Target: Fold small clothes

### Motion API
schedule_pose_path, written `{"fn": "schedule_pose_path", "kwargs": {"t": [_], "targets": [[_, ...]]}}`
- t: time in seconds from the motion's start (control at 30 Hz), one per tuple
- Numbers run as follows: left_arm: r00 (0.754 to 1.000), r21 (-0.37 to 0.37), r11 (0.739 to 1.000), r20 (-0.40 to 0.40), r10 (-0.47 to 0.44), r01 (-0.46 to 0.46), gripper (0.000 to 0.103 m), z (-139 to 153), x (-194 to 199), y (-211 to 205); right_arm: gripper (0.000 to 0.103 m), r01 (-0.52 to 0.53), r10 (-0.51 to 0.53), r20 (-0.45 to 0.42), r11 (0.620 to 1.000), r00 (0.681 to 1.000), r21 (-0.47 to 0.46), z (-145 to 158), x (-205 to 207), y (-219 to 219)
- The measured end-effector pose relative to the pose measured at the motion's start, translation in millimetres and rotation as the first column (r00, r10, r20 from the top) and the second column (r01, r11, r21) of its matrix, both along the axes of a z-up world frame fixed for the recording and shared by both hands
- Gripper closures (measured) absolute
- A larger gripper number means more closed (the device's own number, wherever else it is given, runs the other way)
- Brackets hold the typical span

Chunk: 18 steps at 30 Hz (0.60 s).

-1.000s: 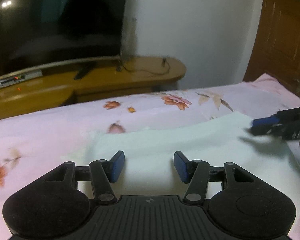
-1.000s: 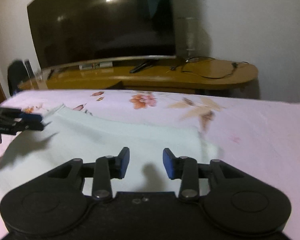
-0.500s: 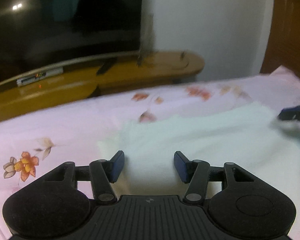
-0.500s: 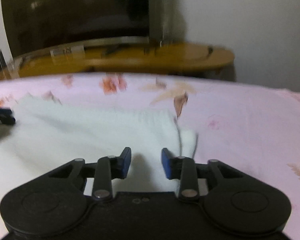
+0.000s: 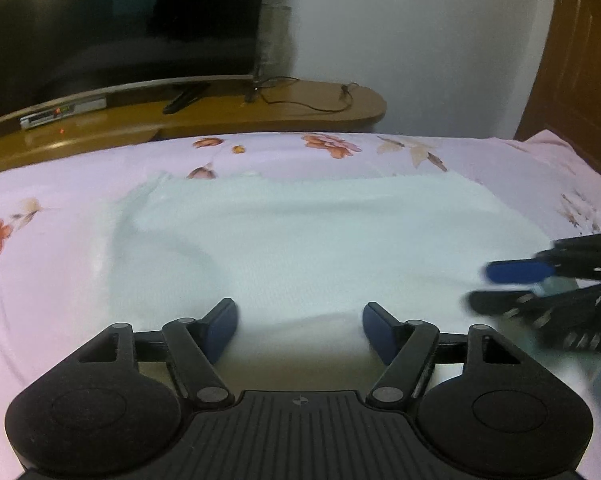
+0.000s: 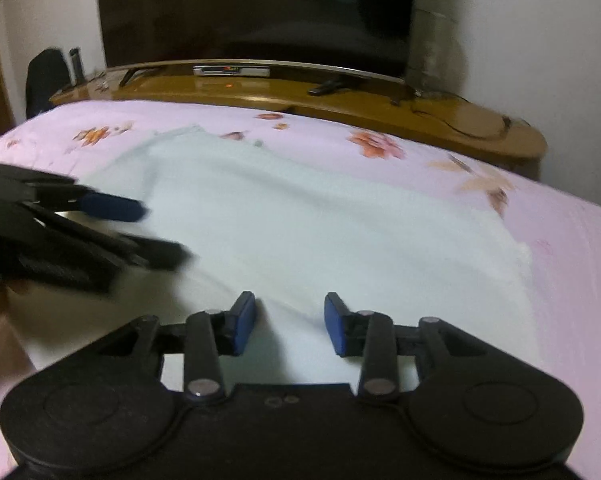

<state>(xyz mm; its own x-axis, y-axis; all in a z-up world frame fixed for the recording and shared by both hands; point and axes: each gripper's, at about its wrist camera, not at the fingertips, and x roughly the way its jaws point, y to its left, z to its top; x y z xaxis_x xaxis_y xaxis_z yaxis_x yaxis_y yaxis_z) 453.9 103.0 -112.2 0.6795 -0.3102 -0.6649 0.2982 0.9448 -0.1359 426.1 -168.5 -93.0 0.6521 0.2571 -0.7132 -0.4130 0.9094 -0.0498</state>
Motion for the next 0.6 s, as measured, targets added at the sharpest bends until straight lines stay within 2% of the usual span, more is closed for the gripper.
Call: {"fn": "schedule_pose_path", "kwargs": {"t": [0.17, 0.23, 0.3, 0.4, 0.47, 0.57, 0.6], "targets": [[0.999, 0.096, 0.994, 0.024, -0.047, 0.044, 0.033, -2.1, -29.5, 20.6, 0.069, 0.073, -0.074, -0.007, 0.997, 0.997, -0.022, 5.1, -13.7, -55.2], [0.997, 0.128, 0.990, 0.035, -0.066, 0.061, 0.033, -1.3, -36.0, 22.6, 0.074, 0.103, -0.102, -0.029, 0.994, 0.994, 0.028, 6.5, -17.0, -74.1], [0.997, 0.149, 0.988, 0.048, -0.060, 0.052, 0.033, 6.6, -46.1, 21.9, 0.075, 0.125, -0.123, -0.042, 0.991, 0.992, 0.055, 11.7, -22.5, -77.1], [0.996, 0.092, 0.994, 0.065, -0.061, 0.055, 0.033, 19.5, -68.9, 18.2, 0.065, 0.121, -0.124, 0.014, 0.982, 0.992, 0.143, 34.3, -44.5, -64.8], [0.997, 0.063, 0.997, 0.071, -0.037, 0.032, 0.033, 22.1, -84.6, 11.1, 0.066, 0.067, -0.070, 0.006, 0.980, 0.998, 0.189, 37.6, -58.3, -48.3], [0.999, -0.016, 0.999, 0.034, 0.039, -0.039, 0.033, 16.9, -98.9, 1.3, 0.068, -0.003, 0.000, 0.018, 0.985, 1.000, 0.174, 27.0, -79.6, -12.1], [0.998, -0.028, 0.998, 0.017, 0.063, -0.063, 0.033, 12.1, -101.1, -0.5, 0.073, -0.007, 0.006, 0.008, 0.987, 1.000, 0.162, 20.9, -82.7, -1.1]]}}
